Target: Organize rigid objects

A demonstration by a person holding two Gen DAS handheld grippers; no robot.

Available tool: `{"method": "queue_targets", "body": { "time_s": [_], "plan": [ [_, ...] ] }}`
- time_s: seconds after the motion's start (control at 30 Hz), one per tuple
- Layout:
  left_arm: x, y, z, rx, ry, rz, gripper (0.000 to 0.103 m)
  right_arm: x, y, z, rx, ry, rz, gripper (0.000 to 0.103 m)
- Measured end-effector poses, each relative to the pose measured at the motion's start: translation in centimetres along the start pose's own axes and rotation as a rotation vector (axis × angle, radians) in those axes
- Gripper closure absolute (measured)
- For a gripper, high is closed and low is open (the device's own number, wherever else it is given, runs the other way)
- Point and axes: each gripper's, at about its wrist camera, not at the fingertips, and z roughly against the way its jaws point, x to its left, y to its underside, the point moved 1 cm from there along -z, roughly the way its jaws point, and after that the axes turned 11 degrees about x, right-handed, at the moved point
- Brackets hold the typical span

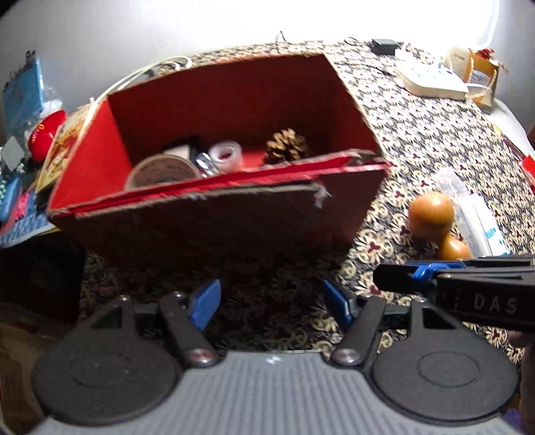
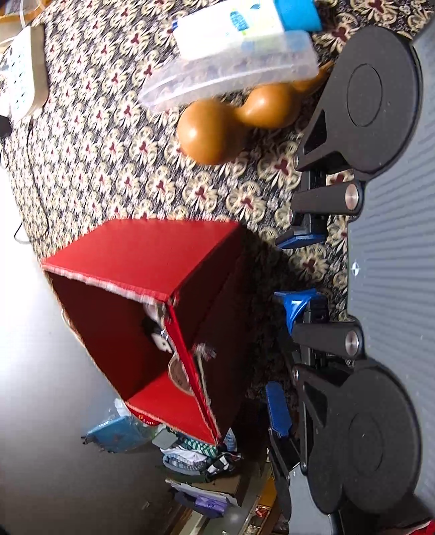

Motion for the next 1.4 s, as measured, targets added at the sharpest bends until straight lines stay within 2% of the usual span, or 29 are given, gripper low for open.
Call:
{"method": "queue_targets", "body": {
  "time_s": [0.27,0.53,0.77,0.93,1.03,1.1,1.2,1.4],
  "plan": [
    [-3.4,0.1,-1.5,0.051,0.056,-0.083,0.034,-3.8,0.9,1.5,-0.016,0.012,-0.078,0.092],
    [-6.5,-0.7,-2.4,0.071,0.118,-0.148,0.034,-6.6,1.7,4.1,-0.075,0.015,-0.115,0.093],
    [-9.0,-1.4,-2.3,0.047,0.163,-0.203,0.033,-8.5,1.5,6.6,-0.155,0.0,-0.138,0.093],
    [-10.0,-1.8,-2.3,0.026,0.229,-0.217,0.033,-10.4,0.8,7.5,-0.194,0.02,-0.192,0.092],
    [-10.2,-2.1,-2.7,0.037,0.275,-0.204,0.033,-11.2,0.5,7.6,-0.195,-0.011,-0.219,0.09],
    [-10.2,-2.2,-3.2,0.048,0.293,-0.192,0.033,-11.0,0.1,7.3,-0.186,-0.038,-0.208,0.09],
    [-10.2,-2.3,-3.6,0.058,0.302,-0.178,0.033,-9.8,-0.7,6.3,-0.165,-0.033,-0.15,0.09],
    [-10.3,-2.0,-4.6,0.062,0.269,-0.185,0.033,-7.5,-2.2,3.3,-0.093,0.017,-0.019,0.089]
  ]
}}
